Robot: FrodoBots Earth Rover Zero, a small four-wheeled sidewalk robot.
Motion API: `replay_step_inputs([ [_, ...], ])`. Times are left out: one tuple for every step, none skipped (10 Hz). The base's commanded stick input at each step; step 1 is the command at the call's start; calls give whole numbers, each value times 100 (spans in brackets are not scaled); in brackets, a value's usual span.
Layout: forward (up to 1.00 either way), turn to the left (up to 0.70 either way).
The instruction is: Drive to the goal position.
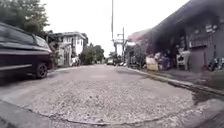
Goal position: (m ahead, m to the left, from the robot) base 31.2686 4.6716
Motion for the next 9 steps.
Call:
replay_step_inputs([
  [50,0],
  [50,0],
  [50,0],
  [50,0],
  [50,0],
  [50,0],
  [50,0],
  [50,0],
  [50,0],
])
